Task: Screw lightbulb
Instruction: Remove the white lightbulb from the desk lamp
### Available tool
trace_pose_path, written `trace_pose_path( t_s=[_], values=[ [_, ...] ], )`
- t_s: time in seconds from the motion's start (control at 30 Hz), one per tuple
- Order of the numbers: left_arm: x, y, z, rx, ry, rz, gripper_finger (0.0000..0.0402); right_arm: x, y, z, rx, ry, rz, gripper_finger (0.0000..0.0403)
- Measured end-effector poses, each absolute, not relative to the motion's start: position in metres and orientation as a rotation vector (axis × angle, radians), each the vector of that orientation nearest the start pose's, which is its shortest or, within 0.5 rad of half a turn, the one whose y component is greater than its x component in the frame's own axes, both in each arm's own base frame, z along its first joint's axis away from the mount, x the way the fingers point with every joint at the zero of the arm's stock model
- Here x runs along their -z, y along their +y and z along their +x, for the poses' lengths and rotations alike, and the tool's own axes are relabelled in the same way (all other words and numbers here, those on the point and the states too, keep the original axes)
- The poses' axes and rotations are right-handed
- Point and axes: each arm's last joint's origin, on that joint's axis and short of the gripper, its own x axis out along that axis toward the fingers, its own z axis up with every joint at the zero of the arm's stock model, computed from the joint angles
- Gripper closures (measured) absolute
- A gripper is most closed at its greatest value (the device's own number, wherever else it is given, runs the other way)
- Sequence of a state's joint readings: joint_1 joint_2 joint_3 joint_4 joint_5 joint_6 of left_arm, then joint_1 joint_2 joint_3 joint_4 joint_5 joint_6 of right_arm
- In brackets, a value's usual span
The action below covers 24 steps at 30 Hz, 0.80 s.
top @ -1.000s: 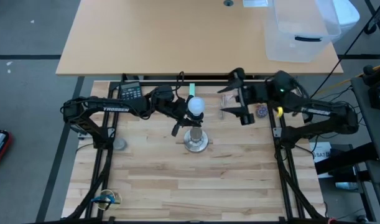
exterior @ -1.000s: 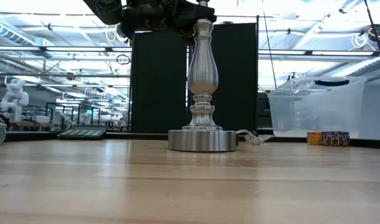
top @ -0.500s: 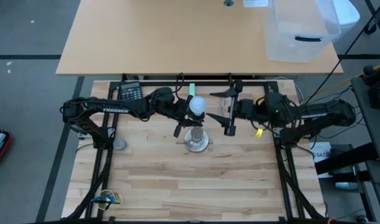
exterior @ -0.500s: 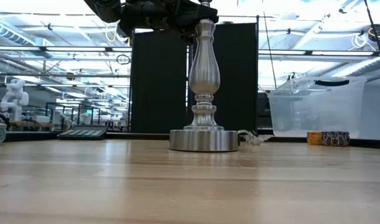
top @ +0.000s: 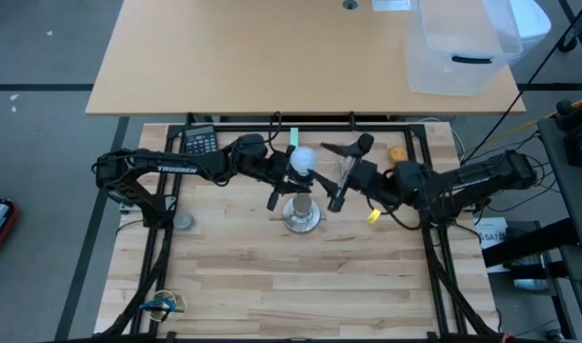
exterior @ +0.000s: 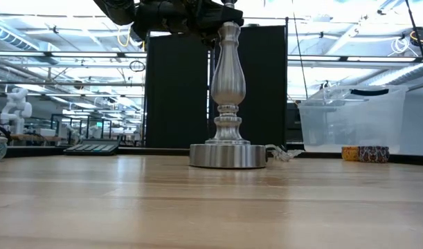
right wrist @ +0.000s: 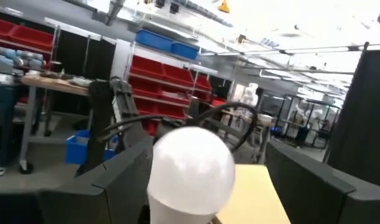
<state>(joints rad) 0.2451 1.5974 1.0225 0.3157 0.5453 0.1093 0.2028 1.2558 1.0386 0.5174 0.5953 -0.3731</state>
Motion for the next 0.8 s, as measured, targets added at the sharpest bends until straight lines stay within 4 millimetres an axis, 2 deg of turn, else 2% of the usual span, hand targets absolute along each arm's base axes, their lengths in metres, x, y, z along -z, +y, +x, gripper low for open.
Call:
trace_pose_path(
  t_s=[0.3,0.67,0.8],
  values=[
    [-0.261,0.072,0.348,0.308,0.221,0.011,0.0330,-0.372,0.042,0.295,0.446,-0.187,-0.208,0.0105],
    [-0.261,0.071,0.348,0.298,0.222,0.014,0.0330,-0.384,0.036,0.340,0.532,-0.048,-0.197,0.0105],
    [-0.261,0.071,0.348,0.299,0.221,0.015,0.0330,-0.390,0.037,0.347,0.534,-0.048,-0.194,0.0105]
  ],
)
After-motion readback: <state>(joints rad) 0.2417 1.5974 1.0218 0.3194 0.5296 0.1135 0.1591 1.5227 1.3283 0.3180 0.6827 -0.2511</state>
